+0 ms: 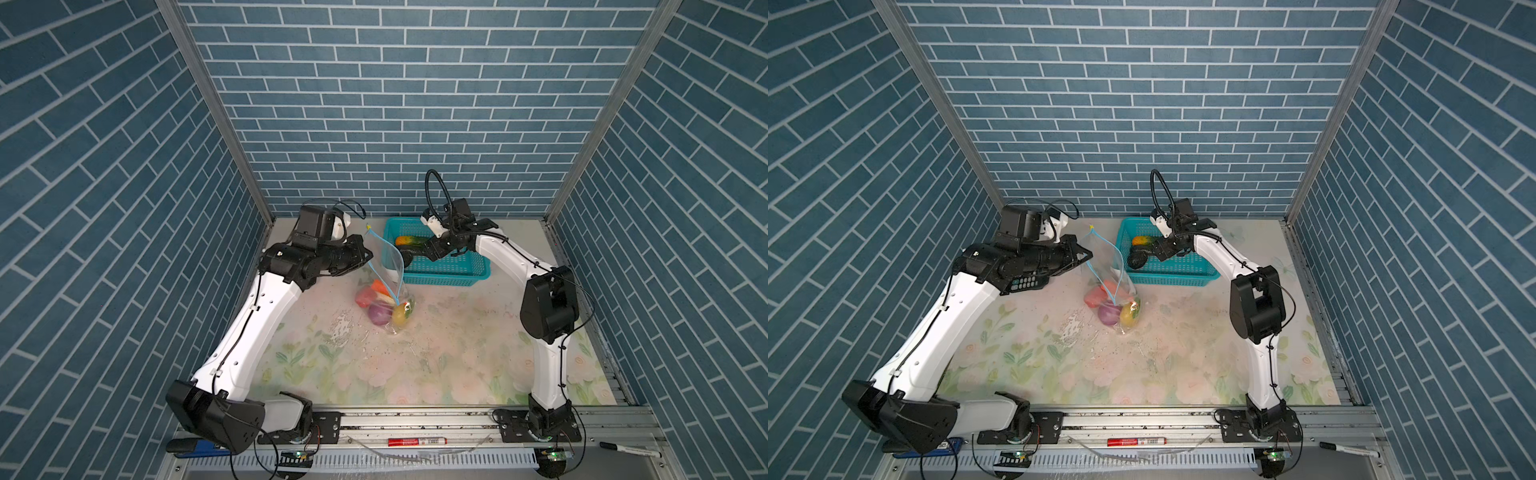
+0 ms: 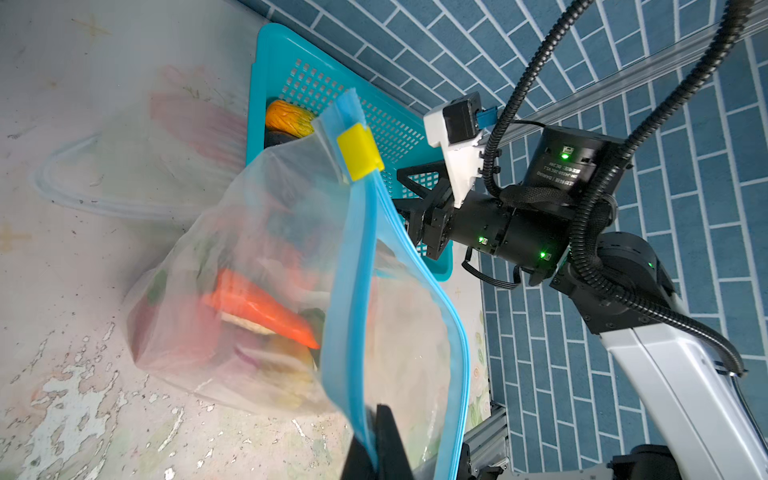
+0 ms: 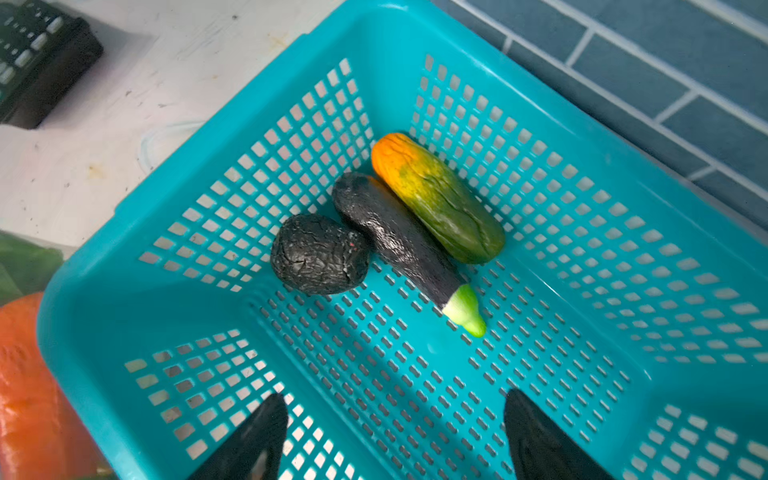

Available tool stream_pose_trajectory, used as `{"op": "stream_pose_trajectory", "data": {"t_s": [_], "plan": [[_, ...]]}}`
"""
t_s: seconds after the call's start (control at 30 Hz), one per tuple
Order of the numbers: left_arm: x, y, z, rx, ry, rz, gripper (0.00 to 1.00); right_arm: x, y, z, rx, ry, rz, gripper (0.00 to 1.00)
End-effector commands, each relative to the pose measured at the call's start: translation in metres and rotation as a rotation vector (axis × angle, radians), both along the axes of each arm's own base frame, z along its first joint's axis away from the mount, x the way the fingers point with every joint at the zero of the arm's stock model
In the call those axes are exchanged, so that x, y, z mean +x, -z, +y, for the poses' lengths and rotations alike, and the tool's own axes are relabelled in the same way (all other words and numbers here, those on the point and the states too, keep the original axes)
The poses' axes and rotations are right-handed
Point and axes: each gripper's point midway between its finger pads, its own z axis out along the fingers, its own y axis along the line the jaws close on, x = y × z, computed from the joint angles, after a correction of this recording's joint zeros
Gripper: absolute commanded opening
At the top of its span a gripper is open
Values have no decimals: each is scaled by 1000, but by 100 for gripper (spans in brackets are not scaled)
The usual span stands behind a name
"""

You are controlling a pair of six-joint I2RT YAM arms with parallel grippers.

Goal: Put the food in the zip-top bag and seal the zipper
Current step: 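Lower the right gripper into the basket toward the black avocado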

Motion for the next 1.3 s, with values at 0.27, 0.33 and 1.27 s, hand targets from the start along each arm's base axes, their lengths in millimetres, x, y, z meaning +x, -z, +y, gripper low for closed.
{"op": "stream_pose_trajectory", "data": {"t_s": [0.27, 0.33, 1.27], "plan": [[0, 6, 4, 11, -16, 7, 0, 11, 17, 51, 101, -317, -91, 71], [0, 8, 4, 12, -16, 12, 0, 22, 20, 57, 123, -281, -72, 70], [1, 12, 4, 17, -9, 22, 0, 30, 79, 88, -5, -235, 1, 50]]}}
